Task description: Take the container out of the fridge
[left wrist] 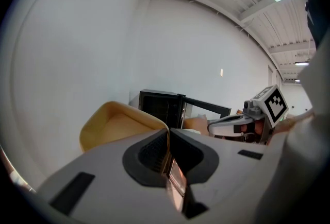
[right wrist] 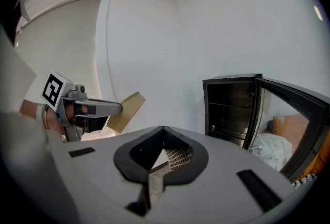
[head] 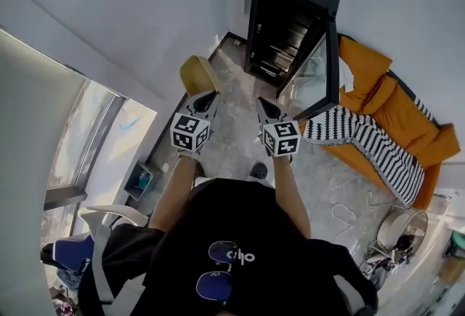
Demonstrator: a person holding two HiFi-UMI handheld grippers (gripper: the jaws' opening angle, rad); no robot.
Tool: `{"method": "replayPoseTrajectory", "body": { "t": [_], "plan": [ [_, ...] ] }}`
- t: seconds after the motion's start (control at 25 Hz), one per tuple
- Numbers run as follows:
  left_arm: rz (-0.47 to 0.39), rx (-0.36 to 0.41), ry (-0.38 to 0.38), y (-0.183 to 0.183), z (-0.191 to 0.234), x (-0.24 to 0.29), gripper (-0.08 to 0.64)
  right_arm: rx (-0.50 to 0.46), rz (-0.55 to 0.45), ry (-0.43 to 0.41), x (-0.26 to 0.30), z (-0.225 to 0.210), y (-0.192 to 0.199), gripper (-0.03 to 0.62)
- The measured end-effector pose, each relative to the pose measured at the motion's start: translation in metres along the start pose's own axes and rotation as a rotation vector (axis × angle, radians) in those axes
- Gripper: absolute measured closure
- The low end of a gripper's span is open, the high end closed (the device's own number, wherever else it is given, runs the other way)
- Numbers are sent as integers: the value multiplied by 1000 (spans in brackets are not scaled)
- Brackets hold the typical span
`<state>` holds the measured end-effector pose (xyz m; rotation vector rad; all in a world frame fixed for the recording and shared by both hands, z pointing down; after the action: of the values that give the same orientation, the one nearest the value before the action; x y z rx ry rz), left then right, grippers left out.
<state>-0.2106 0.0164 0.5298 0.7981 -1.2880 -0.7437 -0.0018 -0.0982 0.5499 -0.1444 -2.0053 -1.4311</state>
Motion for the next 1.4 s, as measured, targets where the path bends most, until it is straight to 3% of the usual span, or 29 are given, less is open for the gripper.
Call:
{"method": "replayPoseTrajectory", "body": {
  "t": [0.64,1.4],
  "plan": [
    [-11,-26,12,22,91,-44,542,-19,41,8,59,74,-26,584],
    [-28,-7,17,17,96,-46,541,-44,45,2,66,80,-37,584]
  ]
}}
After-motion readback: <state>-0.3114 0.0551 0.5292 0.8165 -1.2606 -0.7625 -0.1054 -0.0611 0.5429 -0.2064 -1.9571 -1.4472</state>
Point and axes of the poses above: the fingertips, and each gripper's own axes: x forward along the fingers, z to its left, y out of its underside, the point moved 10 cm from there along -x, backward along the fingers, and after that the axes turned 14 degrees about z, right-handed, at the moved point
